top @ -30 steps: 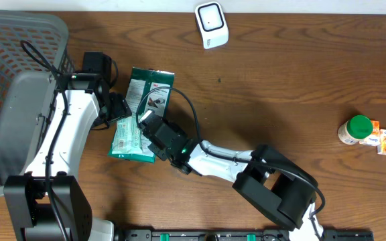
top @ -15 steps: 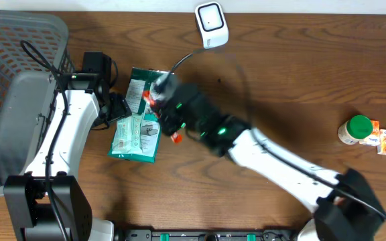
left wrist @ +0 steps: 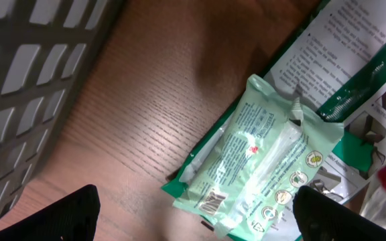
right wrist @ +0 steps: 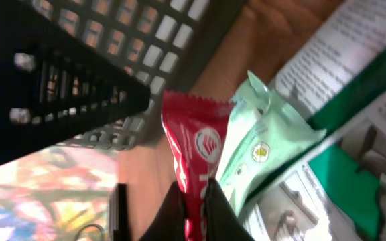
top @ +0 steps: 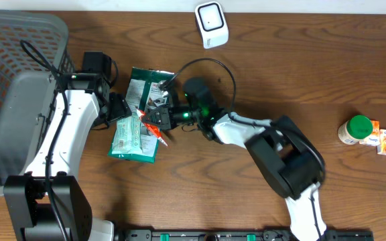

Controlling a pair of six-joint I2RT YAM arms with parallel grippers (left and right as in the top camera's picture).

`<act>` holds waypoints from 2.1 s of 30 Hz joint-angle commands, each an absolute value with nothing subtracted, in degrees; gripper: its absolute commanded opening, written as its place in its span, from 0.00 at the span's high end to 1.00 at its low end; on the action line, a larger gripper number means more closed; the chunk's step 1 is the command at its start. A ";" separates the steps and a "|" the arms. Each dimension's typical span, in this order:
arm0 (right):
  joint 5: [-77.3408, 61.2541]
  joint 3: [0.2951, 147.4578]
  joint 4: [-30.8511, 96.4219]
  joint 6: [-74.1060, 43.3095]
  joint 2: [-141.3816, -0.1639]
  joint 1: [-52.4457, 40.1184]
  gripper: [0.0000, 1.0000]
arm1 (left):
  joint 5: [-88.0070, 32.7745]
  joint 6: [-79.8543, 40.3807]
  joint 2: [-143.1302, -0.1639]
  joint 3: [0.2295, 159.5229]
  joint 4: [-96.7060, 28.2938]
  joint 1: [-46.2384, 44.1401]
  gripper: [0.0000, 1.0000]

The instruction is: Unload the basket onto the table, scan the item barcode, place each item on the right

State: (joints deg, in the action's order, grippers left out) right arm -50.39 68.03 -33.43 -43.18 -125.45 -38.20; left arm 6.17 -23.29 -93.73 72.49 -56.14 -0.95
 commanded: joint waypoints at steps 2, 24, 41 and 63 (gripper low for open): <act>-60.53 68.14 -41.15 -49.06 -131.55 -36.23 0.99 | 6.70 -23.16 -92.58 73.19 -56.25 -0.71 0.07; -57.04 68.14 -34.85 -33.74 -136.99 -32.73 0.64 | 6.70 -23.16 -92.58 73.19 -56.25 -0.71 0.07; -48.93 68.18 -23.70 -29.39 -136.11 -30.83 0.01 | 6.70 -23.16 -92.58 73.19 -56.25 -0.71 0.07; -6.24 68.23 12.60 -11.51 -123.33 -34.00 0.01 | 6.70 -23.16 -92.58 73.19 -56.25 -0.71 0.07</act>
